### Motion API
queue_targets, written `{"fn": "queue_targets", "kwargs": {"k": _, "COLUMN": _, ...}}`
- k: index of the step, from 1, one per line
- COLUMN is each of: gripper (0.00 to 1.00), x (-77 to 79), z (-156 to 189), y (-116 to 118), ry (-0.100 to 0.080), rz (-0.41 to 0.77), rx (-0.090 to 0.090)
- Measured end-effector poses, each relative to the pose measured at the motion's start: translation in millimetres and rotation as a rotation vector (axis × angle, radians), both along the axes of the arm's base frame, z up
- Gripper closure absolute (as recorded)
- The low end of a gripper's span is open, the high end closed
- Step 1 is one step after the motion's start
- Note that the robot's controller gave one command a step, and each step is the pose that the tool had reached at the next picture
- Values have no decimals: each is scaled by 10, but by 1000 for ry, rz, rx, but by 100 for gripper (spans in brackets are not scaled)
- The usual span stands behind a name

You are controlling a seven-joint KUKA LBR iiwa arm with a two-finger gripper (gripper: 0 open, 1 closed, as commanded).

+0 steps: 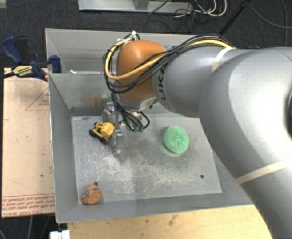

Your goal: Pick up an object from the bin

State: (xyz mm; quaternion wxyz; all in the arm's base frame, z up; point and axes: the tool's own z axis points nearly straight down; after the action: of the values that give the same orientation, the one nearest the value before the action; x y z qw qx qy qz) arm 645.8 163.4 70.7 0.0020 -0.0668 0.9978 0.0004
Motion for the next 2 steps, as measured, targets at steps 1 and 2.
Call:
{"fn": "queue_targets", "kwargs": {"k": 1, "gripper": 100, "x": 117, "z": 10, "y": 360, "ry": -3, "rz": 3, "rx": 3}}
{"fn": "queue_targets", "kwargs": {"k": 2, "gripper": 100, "x": 117, "z": 10, "y": 360, "ry": -3, "rz": 3, "rx": 3}}
